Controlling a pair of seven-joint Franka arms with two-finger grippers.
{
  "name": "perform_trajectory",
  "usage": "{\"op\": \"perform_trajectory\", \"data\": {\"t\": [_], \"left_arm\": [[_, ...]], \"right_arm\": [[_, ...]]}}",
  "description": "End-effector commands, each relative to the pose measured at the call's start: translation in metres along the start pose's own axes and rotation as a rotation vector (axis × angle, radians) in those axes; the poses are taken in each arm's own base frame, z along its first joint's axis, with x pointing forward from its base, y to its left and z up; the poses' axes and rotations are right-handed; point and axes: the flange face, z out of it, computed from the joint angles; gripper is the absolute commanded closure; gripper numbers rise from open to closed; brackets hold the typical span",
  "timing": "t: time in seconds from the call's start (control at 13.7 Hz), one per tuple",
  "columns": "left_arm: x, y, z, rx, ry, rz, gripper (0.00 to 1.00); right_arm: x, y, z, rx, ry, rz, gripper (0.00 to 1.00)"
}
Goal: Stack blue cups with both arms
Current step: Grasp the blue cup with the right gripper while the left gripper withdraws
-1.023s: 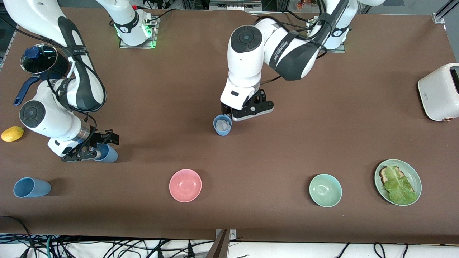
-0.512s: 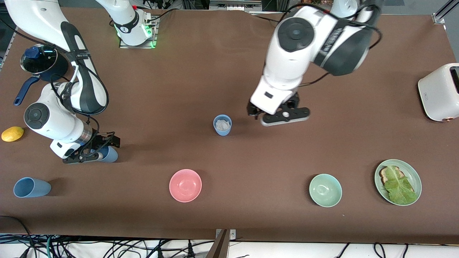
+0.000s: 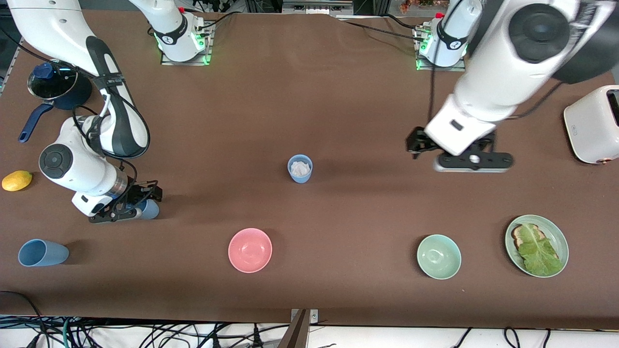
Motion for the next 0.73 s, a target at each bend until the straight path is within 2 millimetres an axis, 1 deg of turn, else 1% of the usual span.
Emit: {"op": "perform_trajectory", "data": {"t": [0.0,0.15,0.29,0.37,0.51,0.66], "left_arm": [[-0.003,-0.044,-0.021,-0.019,0.004,0.031,0.00],[-0.001,-0.075,-0.029,-0.016,0.015,-0.016,0.00],[0.003,-0.109,-0.031,-0.019,0.019,-0.070,0.00],[0.004,-0.124,-0.032,-0.021,0.020,-0.093,0.00],[0.003,-0.152,-0.040,-0.018,0.035,-0.136,0.00],[0.002,-0.177,-0.043,-0.013,0.041,-0.175,0.00]], "right_arm": [[0.007,0.004,0.005,-0.010,0.012,-0.016,0.35],[0.007,0.004,0.006,-0.009,0.011,-0.014,0.48],[0.007,0.005,0.009,-0.009,0.006,-0.014,0.64],[0.006,0.006,0.009,-0.009,0.006,-0.012,0.71],[0.006,0.006,0.010,-0.009,0.005,-0.012,0.84],[0.006,0.005,0.010,-0.008,0.003,-0.012,0.96]]}}
